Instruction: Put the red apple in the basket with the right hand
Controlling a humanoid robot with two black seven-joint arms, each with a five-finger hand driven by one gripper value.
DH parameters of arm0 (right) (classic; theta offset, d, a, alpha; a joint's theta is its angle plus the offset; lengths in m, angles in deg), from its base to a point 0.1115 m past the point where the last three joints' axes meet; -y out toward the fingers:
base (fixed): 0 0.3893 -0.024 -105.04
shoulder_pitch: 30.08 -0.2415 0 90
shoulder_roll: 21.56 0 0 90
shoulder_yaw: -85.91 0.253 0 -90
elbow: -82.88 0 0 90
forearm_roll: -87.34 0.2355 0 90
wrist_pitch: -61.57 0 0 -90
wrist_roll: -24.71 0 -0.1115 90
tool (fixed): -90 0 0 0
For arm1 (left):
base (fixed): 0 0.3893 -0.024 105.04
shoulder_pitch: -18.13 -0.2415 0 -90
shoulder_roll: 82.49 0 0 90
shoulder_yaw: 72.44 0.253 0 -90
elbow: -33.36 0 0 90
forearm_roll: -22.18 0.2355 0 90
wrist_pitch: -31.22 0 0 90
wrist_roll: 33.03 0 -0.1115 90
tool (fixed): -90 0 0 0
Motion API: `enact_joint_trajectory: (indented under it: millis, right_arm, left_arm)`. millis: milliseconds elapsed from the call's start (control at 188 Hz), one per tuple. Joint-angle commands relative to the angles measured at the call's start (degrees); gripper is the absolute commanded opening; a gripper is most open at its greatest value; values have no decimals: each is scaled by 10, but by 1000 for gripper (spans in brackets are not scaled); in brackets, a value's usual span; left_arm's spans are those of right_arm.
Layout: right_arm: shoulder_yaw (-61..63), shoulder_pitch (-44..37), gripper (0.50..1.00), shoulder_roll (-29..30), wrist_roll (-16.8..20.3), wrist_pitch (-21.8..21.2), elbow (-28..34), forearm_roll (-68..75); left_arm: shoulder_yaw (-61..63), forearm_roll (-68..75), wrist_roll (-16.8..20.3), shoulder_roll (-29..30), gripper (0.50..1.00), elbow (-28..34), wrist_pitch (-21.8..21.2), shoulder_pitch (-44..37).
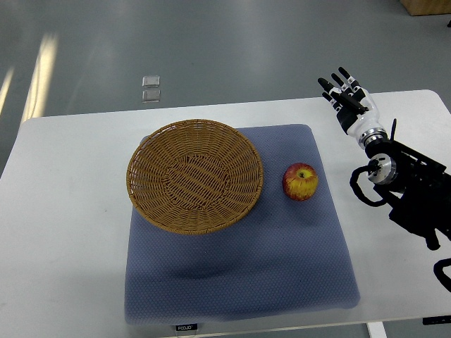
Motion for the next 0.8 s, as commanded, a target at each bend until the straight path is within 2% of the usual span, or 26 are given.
enact_joint_trajectory:
  millis: [0, 612, 682, 730, 735, 793]
  right_arm:
    - [0, 0, 919, 0, 0, 0, 0, 0]
    - [1, 2, 921, -3, 0, -2, 0, 0]
    - [-1, 2, 919, -10, -18, -6, 0, -7]
    - [-1, 2, 919, -10, -18, -6, 0, -7]
    - [-9, 0, 921, -12, -30, -10, 0, -11]
    - [-13, -3, 921, -20, -32, -14, 0, -24]
  left_arm:
    - [0, 0, 0, 0, 1000, -1, 4, 0]
    - [0, 0, -1, 0, 1000, 3, 4, 0]
    - [-1, 0, -1, 0, 1000, 3, 4, 0]
    - [-1, 0, -1, 0, 1000, 3, 4, 0]
    - [0, 0, -1, 0, 1000, 3, 4, 0]
    - [0, 0, -1, 0, 1000, 3, 4, 0]
